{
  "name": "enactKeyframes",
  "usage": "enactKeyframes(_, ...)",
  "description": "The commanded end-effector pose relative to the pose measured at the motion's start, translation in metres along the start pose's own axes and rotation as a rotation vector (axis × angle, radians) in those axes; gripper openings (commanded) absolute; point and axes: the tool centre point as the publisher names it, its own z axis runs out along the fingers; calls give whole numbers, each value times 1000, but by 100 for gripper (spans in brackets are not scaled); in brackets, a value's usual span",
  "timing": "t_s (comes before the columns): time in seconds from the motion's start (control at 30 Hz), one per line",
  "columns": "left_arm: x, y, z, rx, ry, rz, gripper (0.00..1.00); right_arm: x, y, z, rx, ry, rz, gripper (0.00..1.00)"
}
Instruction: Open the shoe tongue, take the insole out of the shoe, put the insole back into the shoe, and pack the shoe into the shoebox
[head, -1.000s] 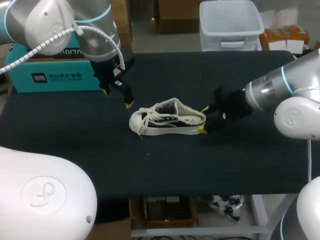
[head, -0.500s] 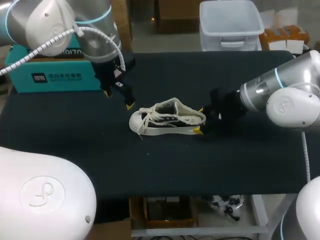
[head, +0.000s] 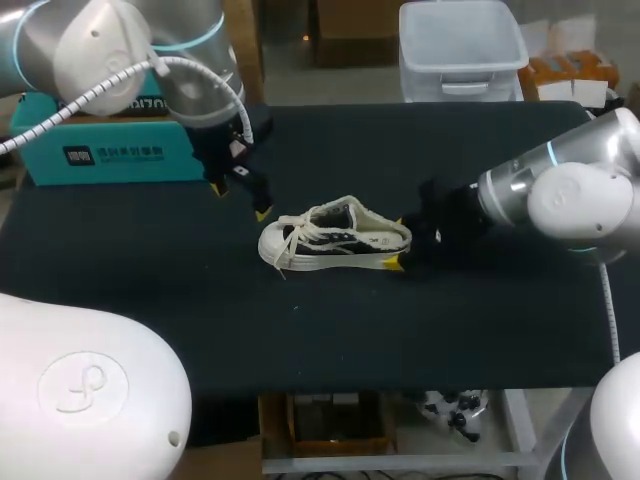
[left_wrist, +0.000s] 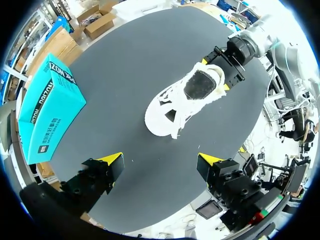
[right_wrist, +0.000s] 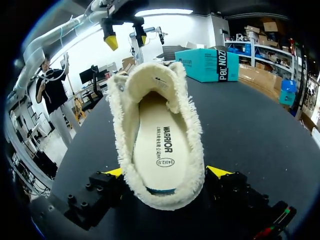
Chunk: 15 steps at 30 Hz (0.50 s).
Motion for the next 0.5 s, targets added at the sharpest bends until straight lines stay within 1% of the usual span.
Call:
enactKeyframes(0.03, 4, -3, 3, -1, -11, -5, 100, -4, -1, 2, -11, 20, -7, 100)
enactKeyframes(0.2, 6, -8, 6, 7, -16, -36, 100, -3, 0, 7, -23, 31, -19, 100)
enactKeyframes(0.23, 6, -9, 6, 14, -22, -50, 100, -3, 0, 8, -24, 33, -20, 86)
enactKeyframes(0.27, 7, -11, 7, 19, -22, -60, 100, -3, -1, 9, -25, 33, -19, 49)
enactKeyframes(0.3, 8, -12, 7, 22, -18, -69, 100, -3, -1, 9, -28, 34, -18, 22)
enactKeyframes(0.33, 9, -14, 8, 25, -20, -76, 100, -2, -2, 10, -30, 35, -20, 0)
enactKeyframes(0.47, 20, -23, 14, 34, -26, -123, 100, -1, -3, 13, -36, 44, -18, 0)
enactKeyframes(0.5, 23, -26, 15, 28, -13, -128, 100, 0, -4, 13, -39, 49, -19, 0)
